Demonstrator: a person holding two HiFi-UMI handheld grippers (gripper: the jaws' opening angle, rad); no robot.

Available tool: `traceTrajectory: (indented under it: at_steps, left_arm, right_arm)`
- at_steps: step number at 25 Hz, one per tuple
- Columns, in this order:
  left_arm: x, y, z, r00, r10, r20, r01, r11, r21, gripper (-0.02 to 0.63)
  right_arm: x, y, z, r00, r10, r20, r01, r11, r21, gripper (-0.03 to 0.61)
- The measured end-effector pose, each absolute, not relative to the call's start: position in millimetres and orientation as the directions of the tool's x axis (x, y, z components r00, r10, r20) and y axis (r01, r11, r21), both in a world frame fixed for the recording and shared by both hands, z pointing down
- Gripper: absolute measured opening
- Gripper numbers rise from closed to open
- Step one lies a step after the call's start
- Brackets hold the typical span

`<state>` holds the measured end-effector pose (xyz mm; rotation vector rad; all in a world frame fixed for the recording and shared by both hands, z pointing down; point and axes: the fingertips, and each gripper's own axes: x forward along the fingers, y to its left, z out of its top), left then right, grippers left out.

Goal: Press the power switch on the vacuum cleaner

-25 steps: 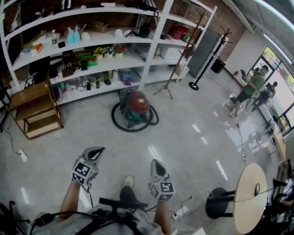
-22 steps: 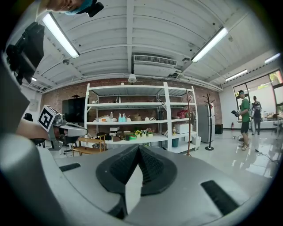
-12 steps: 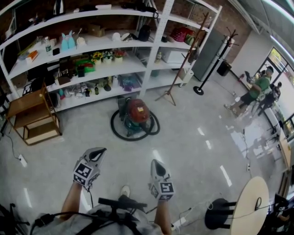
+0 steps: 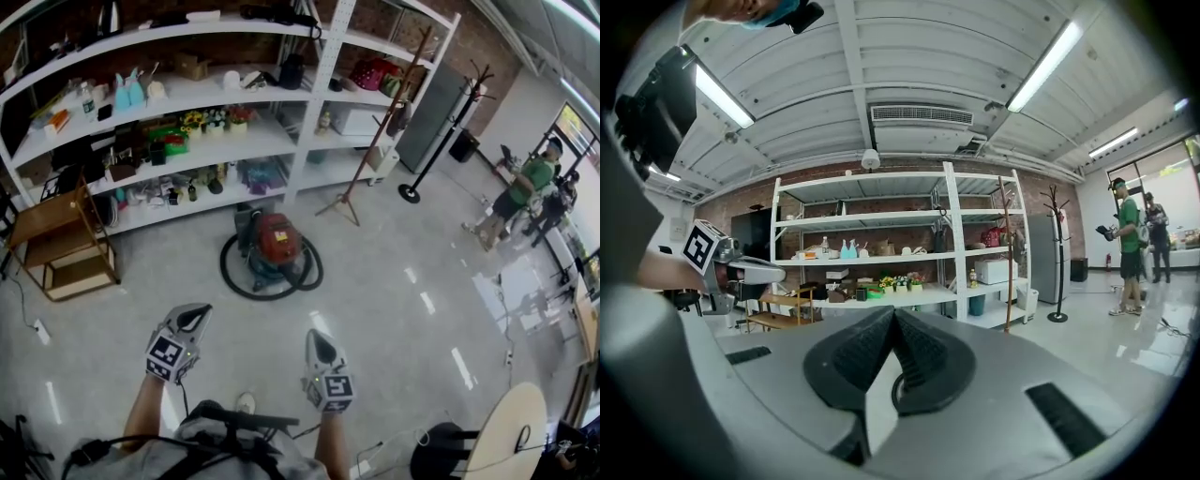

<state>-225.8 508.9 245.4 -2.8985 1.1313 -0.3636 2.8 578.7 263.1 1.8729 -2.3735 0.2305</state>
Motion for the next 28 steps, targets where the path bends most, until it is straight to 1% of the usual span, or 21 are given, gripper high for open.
traceTrajectory:
  at_steps: [16, 21, 28]
  left_arm:
    - [-194, 448, 254, 0.72, -0.653, 0.235, -0.654, -0.752, -0.086, 0.005]
    - [-191, 410, 257, 0.723, -0.648, 0.238, -0.651, -0.755, -0.077, 0.005]
    - [-185, 348, 257, 0.723, -0.649, 0.235, -0.652, -0.754, -0.076, 0.005]
  right_arm:
    - [33, 528, 272, -0.22, -0.954, 0.205, -0.975, 0.209, -0.077, 0.011]
    - [39, 495, 272, -0.198, -0.953, 0.229, -0.98, 0.186, -0.073, 0.011]
    - [39, 430, 275, -0.222, -0.947, 0.234, -0.975, 0.208, -0.081, 0.011]
